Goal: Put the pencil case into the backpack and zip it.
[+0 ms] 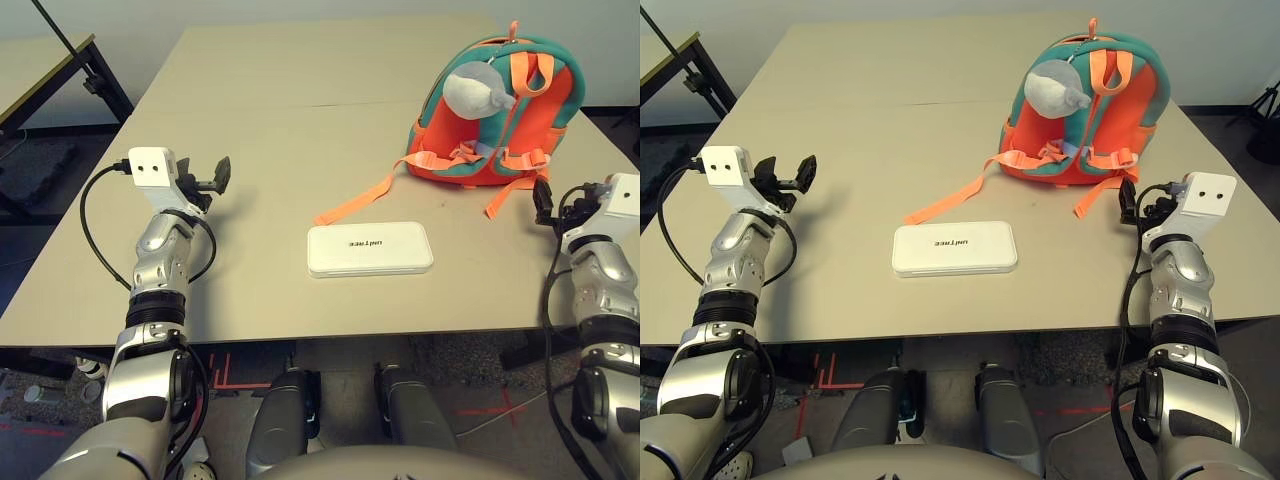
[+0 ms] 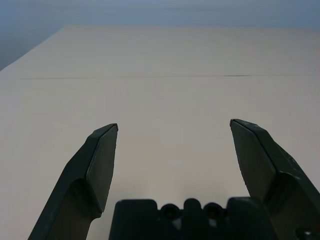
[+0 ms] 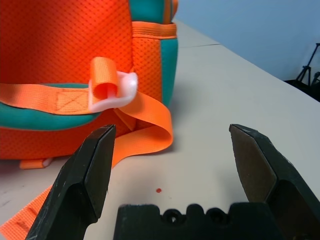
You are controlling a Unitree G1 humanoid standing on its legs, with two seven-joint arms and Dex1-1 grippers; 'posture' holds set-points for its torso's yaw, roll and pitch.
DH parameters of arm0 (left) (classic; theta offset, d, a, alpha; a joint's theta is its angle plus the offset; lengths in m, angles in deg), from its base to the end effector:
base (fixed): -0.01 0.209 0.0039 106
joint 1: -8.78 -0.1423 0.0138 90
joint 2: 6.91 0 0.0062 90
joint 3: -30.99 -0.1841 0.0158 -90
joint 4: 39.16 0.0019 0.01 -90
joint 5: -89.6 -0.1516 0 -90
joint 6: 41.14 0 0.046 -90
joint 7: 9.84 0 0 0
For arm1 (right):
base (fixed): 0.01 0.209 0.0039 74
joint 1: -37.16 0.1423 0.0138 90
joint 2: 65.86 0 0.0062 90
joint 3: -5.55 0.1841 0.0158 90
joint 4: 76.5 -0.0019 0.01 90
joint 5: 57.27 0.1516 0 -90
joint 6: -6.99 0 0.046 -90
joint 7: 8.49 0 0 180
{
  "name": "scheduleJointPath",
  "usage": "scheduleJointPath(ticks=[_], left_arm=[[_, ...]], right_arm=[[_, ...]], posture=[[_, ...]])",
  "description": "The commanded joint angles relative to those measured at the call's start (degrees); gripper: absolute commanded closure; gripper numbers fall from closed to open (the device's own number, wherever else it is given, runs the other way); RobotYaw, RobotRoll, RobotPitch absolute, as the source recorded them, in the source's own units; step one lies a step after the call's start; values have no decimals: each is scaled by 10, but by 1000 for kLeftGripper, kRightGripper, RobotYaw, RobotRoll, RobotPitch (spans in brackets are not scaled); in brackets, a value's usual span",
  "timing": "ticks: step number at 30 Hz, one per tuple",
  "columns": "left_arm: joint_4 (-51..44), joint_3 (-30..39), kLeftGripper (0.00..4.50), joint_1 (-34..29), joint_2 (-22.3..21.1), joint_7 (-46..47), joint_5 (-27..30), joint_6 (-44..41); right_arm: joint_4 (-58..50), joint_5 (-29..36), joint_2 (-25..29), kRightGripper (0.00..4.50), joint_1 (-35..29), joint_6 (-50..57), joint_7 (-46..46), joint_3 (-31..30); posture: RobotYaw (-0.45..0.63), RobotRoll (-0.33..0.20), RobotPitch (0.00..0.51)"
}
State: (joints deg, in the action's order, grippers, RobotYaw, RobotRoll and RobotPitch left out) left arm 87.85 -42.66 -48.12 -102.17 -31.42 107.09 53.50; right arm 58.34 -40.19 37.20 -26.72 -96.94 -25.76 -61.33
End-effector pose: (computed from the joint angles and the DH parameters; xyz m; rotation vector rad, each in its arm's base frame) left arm 0.3118 0.2667 0.1026 -0.0805 -0.1273 -0.0820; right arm 0.2675 -0.3340 0.0786 -0.0104 -0.1033 -0.2214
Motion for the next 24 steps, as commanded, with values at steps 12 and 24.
scheduleJointPath(ticks=[12,24], left_arm=[[-26,-1,0,-16,2,2,0,-26],[-181,39,0,-18,-17,-69,226,-466]], right_arm=[[2,-8,-2,23,18,8,-6,-6],[3,-12,-3,23,20,9,-18,-15]], posture=[[-145,0,124],[-142,0,110]])
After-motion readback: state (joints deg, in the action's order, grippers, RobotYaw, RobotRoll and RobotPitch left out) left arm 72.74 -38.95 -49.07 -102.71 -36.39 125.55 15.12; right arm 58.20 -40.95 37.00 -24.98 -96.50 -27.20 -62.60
